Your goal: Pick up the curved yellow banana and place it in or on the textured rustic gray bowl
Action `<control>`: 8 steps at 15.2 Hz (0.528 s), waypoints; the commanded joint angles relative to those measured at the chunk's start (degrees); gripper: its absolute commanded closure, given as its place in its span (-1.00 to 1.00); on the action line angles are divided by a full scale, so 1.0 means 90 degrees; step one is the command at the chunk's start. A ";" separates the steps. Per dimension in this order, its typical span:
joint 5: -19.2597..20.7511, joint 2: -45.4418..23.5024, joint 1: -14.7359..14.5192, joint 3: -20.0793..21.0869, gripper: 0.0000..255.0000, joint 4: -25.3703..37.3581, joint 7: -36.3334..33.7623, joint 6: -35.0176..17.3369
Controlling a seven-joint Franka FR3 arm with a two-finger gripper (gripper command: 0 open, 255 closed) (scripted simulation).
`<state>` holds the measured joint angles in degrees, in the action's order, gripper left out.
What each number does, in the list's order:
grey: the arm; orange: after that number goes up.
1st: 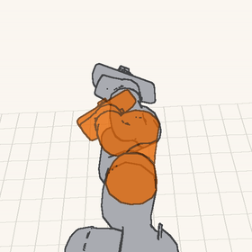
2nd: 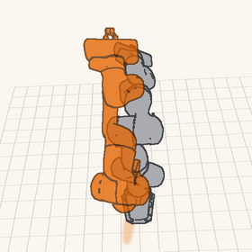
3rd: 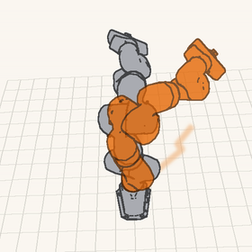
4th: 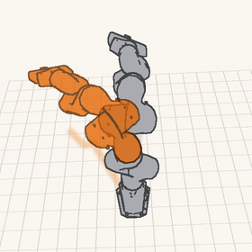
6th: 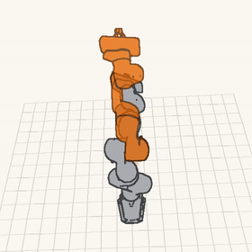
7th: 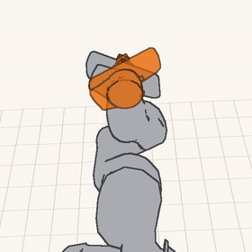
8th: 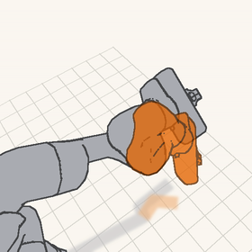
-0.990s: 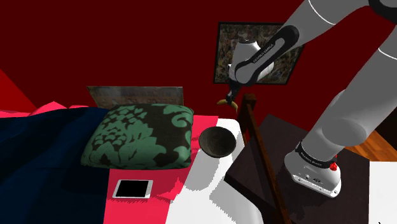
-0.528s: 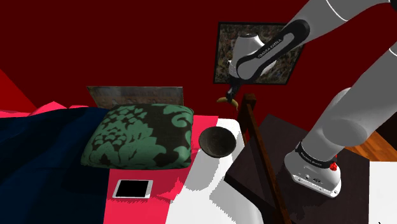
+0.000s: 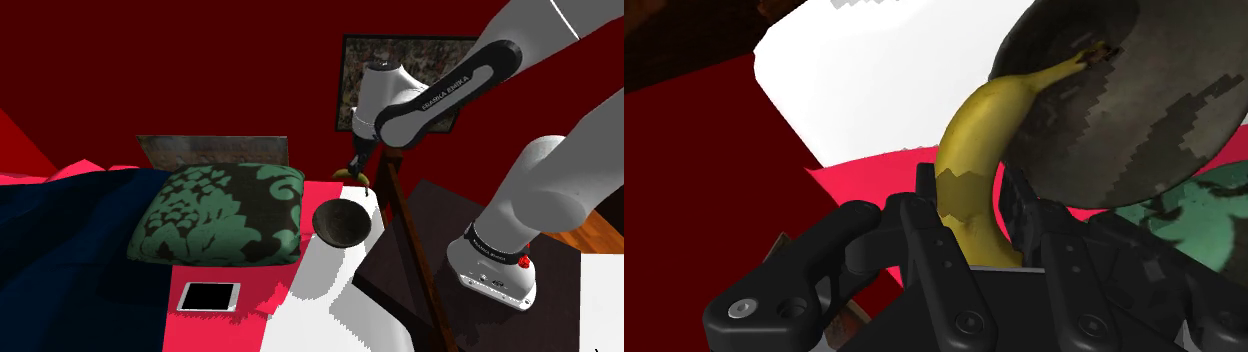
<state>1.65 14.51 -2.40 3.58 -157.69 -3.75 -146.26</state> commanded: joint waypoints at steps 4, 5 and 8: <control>-0.0243 0.0237 -0.0475 0.0622 1.00 -0.0129 -0.0890 0.0125; -0.0299 0.0269 -0.0574 0.0753 1.00 -0.0132 -0.1070 0.0157; -0.0333 0.0118 -0.0694 0.0971 1.00 -0.0169 -0.1379 -0.0025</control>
<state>-1.32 16.02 -8.42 11.84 -158.77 -15.41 -145.61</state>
